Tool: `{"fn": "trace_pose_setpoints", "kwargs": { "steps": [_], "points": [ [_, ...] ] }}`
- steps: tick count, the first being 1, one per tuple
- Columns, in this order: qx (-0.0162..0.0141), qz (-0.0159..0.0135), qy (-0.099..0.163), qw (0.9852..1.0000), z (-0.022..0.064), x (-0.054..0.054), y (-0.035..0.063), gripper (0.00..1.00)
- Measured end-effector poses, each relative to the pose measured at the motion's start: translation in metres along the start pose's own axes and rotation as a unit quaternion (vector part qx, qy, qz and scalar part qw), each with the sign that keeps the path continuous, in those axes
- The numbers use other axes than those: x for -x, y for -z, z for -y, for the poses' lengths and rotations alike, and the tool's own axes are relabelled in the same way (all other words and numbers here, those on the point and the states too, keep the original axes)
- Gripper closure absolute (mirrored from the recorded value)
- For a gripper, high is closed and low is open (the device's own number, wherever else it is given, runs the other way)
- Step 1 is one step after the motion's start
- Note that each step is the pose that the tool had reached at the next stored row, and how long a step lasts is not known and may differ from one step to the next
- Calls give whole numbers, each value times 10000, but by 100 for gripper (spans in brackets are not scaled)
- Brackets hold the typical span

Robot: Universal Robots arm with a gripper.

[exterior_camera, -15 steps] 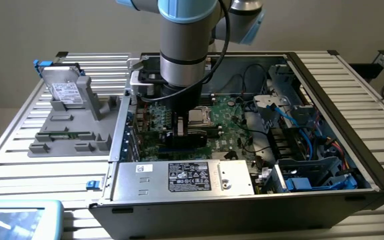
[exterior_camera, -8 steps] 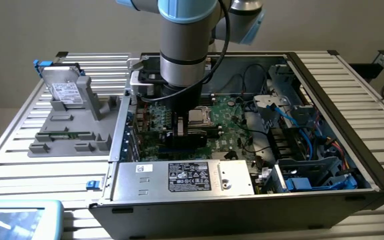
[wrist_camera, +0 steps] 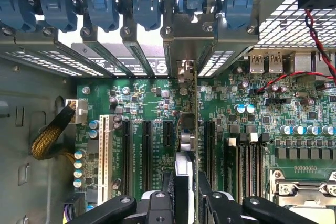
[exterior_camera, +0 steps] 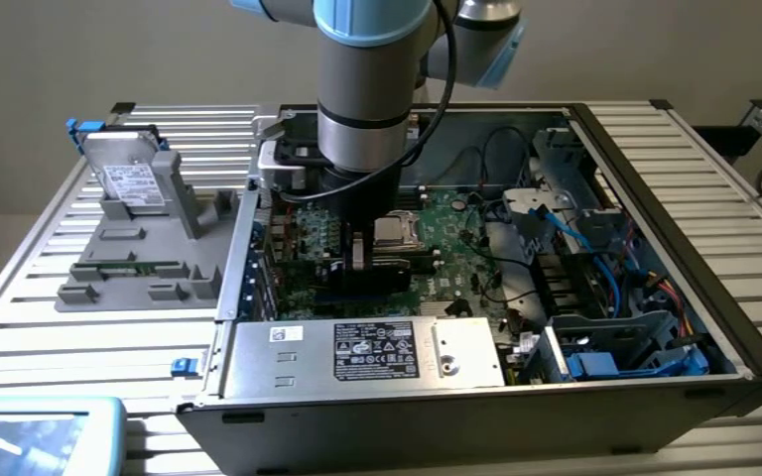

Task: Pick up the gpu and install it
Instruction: 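Insert the gpu into the slot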

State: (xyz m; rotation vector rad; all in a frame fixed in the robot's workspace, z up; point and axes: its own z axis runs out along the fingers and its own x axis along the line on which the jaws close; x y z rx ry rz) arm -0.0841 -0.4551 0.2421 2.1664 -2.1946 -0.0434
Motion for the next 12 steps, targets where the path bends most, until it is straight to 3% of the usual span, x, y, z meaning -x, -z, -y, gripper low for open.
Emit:
{"fn": "trace_pose_setpoints", "kwargs": {
  "steps": [9,12],
  "points": [
    [-1,1,1,10000,0,1,-23,72],
    [-15,1,8,10000,-16,2,-24,72]
  ]
}}
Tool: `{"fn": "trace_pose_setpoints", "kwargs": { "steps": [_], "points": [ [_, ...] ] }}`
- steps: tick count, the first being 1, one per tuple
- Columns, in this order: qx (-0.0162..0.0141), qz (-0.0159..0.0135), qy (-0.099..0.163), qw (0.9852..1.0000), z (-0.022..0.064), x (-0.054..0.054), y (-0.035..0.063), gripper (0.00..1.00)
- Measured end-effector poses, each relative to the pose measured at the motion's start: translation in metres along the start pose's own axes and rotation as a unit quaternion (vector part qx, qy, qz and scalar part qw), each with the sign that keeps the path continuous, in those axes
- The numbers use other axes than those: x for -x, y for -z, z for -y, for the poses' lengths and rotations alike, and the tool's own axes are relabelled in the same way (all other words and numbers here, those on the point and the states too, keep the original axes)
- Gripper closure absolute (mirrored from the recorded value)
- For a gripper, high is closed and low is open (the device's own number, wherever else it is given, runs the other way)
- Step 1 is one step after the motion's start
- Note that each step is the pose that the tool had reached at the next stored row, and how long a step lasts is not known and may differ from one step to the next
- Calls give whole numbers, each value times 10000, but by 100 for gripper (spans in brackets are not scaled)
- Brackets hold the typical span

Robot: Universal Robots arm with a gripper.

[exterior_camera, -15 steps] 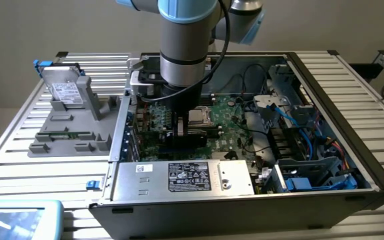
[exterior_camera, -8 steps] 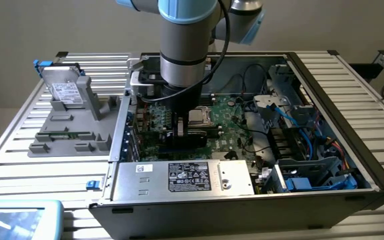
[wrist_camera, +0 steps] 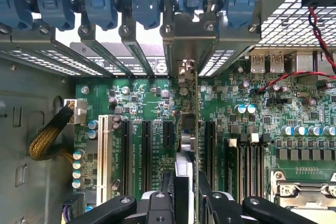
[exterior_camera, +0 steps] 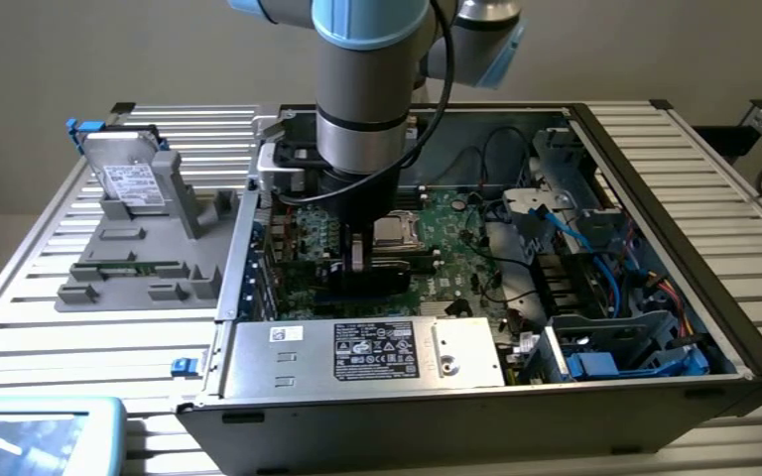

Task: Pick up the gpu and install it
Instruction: 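Insert the gpu into the slot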

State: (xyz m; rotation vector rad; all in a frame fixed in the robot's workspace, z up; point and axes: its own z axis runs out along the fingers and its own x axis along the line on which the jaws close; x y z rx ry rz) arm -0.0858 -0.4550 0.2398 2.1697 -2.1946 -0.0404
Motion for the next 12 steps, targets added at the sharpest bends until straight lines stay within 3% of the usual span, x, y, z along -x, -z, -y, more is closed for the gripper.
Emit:
{"fn": "trace_pose_setpoints", "kwargs": {
  "steps": [3,12],
  "points": [
    [-19,0,0,10000,-22,0,-2,72],
    [-23,-1,0,10000,-25,-1,-6,72]
  ]
}}
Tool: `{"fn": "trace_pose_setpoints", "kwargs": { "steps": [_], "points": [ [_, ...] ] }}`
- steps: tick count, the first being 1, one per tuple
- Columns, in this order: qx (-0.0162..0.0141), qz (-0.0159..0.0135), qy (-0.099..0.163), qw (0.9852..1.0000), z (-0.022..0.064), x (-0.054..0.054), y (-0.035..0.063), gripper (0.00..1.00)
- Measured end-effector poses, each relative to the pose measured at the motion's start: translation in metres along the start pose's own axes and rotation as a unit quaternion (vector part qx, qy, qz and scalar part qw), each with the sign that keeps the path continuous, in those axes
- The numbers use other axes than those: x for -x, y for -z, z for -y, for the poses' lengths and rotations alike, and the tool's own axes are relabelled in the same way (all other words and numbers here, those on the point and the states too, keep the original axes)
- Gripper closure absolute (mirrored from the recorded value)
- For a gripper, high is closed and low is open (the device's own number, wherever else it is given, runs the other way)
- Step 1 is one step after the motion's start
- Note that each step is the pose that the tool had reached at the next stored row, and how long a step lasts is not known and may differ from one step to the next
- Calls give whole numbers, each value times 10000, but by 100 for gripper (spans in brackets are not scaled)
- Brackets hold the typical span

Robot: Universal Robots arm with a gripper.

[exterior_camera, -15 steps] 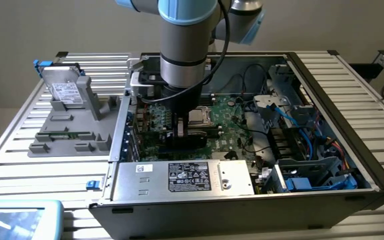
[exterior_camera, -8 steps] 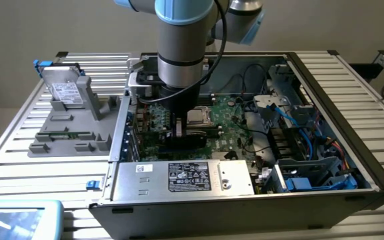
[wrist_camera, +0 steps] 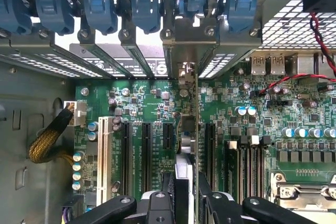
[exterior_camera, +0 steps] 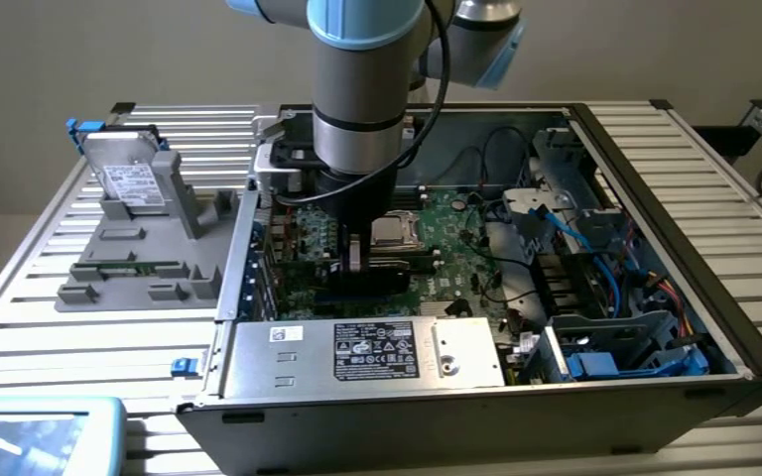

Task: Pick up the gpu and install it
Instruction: 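Insert the gpu into the slot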

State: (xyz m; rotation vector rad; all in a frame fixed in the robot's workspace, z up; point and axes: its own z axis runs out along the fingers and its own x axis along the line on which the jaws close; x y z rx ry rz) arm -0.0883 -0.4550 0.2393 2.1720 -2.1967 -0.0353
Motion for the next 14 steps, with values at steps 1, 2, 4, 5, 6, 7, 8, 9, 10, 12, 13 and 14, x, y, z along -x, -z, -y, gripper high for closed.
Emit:
{"fn": "trace_pose_setpoints", "kwargs": {
  "steps": [1,2,4,5,6,7,8,9,10,12,13,14],
  "points": [
    [-3,0,0,10000,-2,0,-2,72],
    [-3,0,0,10000,-4,1,-2,72],
    [-3,1,1,10000,-6,1,-3,72],
    [-3,1,0,10000,-7,1,-3,72],
    [-3,1,0,10000,-7,1,-3,72],
    [-3,1,0,10000,-8,0,-4,72],
    [-3,1,0,10000,-9,0,-5,72],
    [-3,1,0,10000,-10,0,-6,72],
    [-3,0,1,10000,-13,0,-7,72],
    [-4,0,1,10000,-21,0,-10,72],
    [-4,0,1,10000,-22,1,-10,72],
    [-4,0,2,10000,-23,0,-11,72]
  ]
}}
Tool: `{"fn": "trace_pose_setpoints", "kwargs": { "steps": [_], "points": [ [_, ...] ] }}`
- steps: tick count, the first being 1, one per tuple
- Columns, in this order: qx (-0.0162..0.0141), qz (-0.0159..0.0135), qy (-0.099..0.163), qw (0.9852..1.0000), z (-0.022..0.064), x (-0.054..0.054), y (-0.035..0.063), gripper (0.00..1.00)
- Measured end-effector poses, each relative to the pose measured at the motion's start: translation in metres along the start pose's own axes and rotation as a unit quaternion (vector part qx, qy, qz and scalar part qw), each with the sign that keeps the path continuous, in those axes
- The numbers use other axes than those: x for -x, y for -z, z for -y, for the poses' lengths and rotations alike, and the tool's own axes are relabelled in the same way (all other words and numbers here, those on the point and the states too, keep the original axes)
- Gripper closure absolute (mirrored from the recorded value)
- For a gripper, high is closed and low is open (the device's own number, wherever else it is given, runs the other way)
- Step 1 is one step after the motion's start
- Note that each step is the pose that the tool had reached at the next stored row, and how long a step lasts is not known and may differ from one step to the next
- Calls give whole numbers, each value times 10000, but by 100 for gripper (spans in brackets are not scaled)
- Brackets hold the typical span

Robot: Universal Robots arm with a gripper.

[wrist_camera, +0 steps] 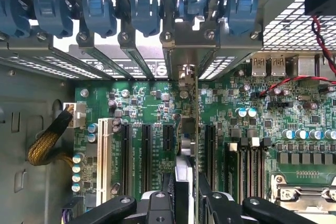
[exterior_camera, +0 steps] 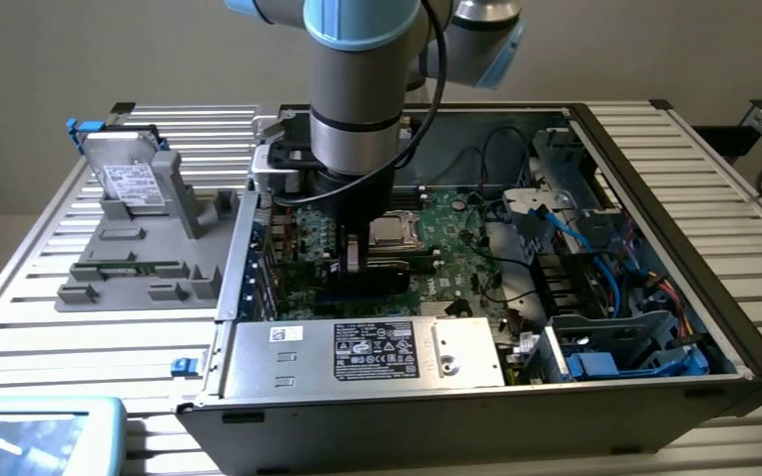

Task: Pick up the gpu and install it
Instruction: 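Insert the gpu into the slot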

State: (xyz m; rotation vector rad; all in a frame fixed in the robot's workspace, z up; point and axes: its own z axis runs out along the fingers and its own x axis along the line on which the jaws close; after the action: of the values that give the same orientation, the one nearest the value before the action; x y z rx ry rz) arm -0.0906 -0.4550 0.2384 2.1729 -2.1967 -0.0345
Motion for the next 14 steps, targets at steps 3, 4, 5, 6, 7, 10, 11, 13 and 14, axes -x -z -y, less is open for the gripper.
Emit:
{"fn": "trace_pose_setpoints", "kwargs": {
  "steps": [3,4,5,6,7,10,11,13,14],
  "points": [
    [1,-1,0,10000,-1,-1,-2,72],
    [1,-1,0,10000,-1,-1,-4,72],
    [1,-2,0,10000,-1,-1,-5,72],
    [1,-1,0,10000,0,-1,-8,72],
    [1,-1,0,10000,0,0,-9,72],
    [0,0,0,10000,-5,0,-14,72],
    [0,-1,0,10000,-6,0,-16,72],
    [0,-1,1,10000,-6,0,-17,72],
    [0,-1,1,10000,-6,-1,-18,72]
  ]
}}
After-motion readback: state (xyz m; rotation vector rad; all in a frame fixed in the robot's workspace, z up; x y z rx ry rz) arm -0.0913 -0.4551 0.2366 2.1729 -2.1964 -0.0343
